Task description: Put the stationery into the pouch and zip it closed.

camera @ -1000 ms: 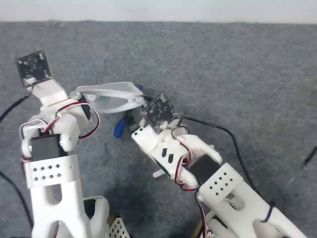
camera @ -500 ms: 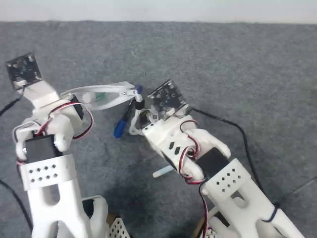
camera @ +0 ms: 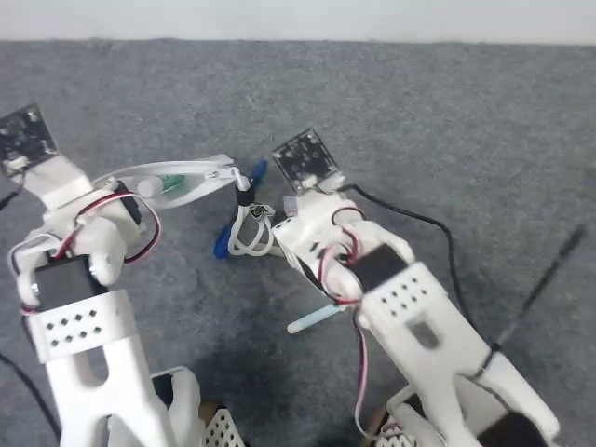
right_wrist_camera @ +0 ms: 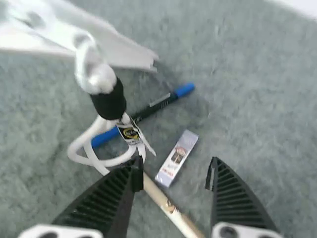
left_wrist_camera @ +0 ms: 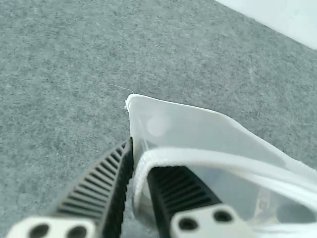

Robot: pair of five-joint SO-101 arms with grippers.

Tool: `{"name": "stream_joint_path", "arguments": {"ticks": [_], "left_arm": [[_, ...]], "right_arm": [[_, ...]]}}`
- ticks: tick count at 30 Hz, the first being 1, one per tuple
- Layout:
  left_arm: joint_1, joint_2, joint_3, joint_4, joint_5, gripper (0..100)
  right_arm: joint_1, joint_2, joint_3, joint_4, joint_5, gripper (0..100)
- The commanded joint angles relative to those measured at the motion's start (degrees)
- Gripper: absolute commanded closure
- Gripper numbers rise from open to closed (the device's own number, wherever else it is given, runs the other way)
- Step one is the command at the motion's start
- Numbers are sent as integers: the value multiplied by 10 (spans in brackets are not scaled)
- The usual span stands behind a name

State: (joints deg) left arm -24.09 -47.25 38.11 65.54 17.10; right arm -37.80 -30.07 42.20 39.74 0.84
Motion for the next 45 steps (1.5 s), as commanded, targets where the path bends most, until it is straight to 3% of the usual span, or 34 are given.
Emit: {"name": "stream_joint_path", "arguments": {"ticks": [1, 7, 23, 29, 35, 45], "left_arm": [[-4, -4, -2, -18, 4, 990], [-4, -4, -2, -18, 4, 990], [-5, -4, 3, -18, 4, 990], [-43, -4, 5, -19, 4, 990], [-42, -4, 6, -18, 4, 990], [-41, -4, 7, -18, 4, 990]], "right_arm": [[7, 41, -55, 11, -4, 801], [10, 148, -143, 75, -9, 800], [29, 429, -368, 80, -62, 800], [41, 484, -412, 82, -98, 800], [50, 527, -478, 135, -106, 800], [49, 607, -542, 137, -106, 801]]}}
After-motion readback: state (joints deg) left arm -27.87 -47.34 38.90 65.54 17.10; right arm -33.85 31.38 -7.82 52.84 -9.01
